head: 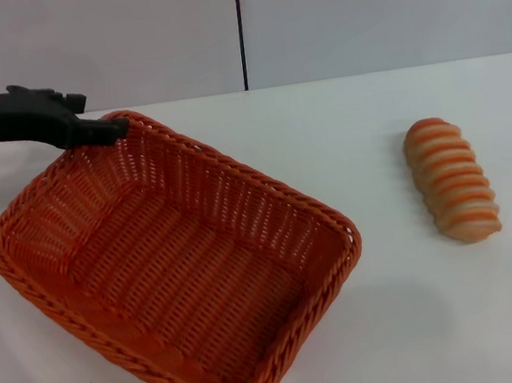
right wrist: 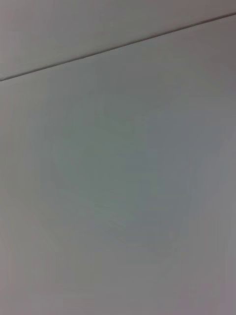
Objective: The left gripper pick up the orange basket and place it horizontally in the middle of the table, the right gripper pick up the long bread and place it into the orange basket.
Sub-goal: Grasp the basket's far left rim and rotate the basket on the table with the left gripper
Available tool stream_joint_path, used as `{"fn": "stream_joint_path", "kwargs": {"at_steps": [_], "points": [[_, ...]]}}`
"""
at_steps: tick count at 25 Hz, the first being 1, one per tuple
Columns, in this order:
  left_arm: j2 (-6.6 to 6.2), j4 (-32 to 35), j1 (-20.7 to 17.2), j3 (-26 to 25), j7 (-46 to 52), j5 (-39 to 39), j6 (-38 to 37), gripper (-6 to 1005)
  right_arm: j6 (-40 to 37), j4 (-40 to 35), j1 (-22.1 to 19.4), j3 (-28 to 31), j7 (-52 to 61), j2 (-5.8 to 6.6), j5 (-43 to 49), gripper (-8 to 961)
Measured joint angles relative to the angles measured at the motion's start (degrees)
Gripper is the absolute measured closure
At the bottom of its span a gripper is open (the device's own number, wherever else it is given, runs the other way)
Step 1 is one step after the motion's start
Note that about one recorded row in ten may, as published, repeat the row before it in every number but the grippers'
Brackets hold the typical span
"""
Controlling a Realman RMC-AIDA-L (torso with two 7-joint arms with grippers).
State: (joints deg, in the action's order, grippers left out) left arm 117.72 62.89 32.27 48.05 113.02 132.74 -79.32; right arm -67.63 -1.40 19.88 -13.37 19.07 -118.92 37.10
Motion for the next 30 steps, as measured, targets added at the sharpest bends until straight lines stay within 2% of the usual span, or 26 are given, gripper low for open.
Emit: {"fn": "stream_joint_path", "kwargs": {"at_steps": [8, 30], "points": [[0.08, -2.37, 0.68, 2.41, 0.00, 1.43, 3.89, 278, 0.05, 0.16, -0.04, 0.01, 0.21, 0.00, 0.00, 411], [0.18, -5.74, 2.32, 3.46, -0.11, 4.17, 6.24, 309, 0.04, 0.26, -0.10, -0.08, 1.37, 0.00, 0.00, 409]]}}
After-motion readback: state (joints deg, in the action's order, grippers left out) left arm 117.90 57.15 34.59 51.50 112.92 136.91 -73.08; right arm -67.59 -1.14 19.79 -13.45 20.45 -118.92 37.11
